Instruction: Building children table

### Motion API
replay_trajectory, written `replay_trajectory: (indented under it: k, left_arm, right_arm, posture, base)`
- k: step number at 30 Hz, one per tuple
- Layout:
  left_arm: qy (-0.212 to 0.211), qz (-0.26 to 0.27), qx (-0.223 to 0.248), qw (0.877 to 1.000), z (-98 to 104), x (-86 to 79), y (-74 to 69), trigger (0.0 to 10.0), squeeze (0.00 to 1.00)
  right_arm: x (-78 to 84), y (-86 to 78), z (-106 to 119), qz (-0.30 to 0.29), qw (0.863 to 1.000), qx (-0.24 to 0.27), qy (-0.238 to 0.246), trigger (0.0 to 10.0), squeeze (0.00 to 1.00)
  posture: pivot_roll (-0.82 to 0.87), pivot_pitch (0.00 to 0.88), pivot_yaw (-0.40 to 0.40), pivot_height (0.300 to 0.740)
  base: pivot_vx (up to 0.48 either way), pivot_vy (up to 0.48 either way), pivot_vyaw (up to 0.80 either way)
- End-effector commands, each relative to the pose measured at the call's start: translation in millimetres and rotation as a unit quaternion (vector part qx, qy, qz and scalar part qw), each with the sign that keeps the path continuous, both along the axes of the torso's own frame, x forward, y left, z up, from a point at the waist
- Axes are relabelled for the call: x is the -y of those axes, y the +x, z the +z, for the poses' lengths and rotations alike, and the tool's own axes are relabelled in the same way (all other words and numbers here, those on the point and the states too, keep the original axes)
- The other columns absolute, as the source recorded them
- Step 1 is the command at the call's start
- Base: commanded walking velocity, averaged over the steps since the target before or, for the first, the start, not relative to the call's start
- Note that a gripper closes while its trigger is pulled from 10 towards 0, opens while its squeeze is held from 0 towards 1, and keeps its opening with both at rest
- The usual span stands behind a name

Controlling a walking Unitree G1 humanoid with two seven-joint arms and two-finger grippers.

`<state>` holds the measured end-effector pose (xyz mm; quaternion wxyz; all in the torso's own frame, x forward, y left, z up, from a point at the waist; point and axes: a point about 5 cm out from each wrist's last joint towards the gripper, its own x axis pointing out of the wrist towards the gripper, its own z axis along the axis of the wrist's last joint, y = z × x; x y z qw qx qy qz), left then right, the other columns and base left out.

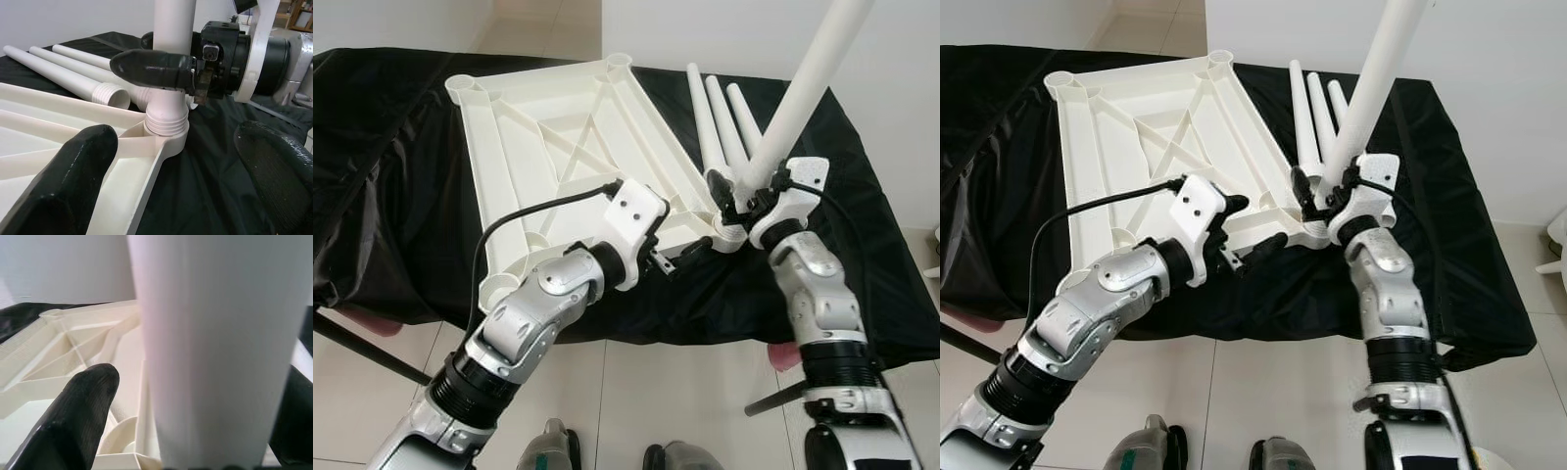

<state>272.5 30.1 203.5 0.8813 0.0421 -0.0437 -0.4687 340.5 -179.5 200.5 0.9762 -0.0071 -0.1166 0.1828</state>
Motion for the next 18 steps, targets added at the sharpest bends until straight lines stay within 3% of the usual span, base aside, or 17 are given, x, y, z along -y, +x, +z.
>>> replay_trajectory:
  k: [1,5,11,12,15,16,17,18]
  left_arm:
    - [0.015,-0.085,0.003,0.996,1.1,7.1,-9.9,10.0,0.0]
    - [0.017,-0.087,0.006,0.996,1.0,8.0,-10.9,10.0,0.0]
    - [0.02,-0.086,0.006,0.996,0.3,6.8,-10.9,10.0,0.0]
    - [0.021,-0.085,0.007,0.996,0.1,6.4,-10.5,10.0,0.0]
    - [0.021,-0.084,0.008,0.996,-0.1,6.3,-10.5,10.0,0.0]
    - [0.021,-0.083,0.008,0.996,-0.1,6.3,-10.5,10.0,0.0]
    - [0.021,-0.083,0.008,0.996,-0.1,6.3,-10.5,10.0,0.0]
    - [0.021,-0.083,0.008,0.996,0.0,6.4,-10.4,10.0,0.0]
  right_arm:
    - [2.6,1.5,-1.9,0.015,1.0,-0.002,-0.001,10.0,0.0]
    - [9.9,7.4,-6.0,0.08,0.997,-0.019,-0.012,10.0,0.0]
    - [20.1,12.4,-7.4,0.098,0.995,-0.035,-0.005,10.0,0.0]
    - [26.8,16.0,-5.6,0.092,0.995,-0.039,0.02,10.0,0.0]
    - [31.5,18.2,-4.2,0.089,0.995,-0.039,0.031,10.0,0.0]
    - [33.6,19.3,-4.1,0.09,0.995,-0.039,0.034,8.5,0.0]
    - [33.6,19.3,-4.1,0.09,0.995,-0.039,0.034,8.5,0.0]
    - [34.8,19.8,-3.7,0.092,0.994,-0.038,0.034,4.0,0.0]
  posture:
    - [-0.01,0.082,0.005,0.74]
    - [0.0,0.069,0.002,0.74]
    - [0.0,0.058,-0.003,0.74]
    - [0.01,0.053,-0.005,0.74]
    - [0.01,0.05,-0.005,0.74]
    - [0.01,0.049,-0.005,0.74]
    - [0.01,0.049,-0.005,0.74]
    - [0.01,0.048,-0.005,0.74]
  base:
    - [0.0,0.0,0.0]
    - [0.0,0.0,0.0]
    - [0.0,0.0,0.0]
    - [0.0,0.0,0.0]
    - [0.0,0.0,0.0]
    - [0.0,0.0,0.0]
    - [0.0,0.0,0.0]
    - [0.0,0.0,0.0]
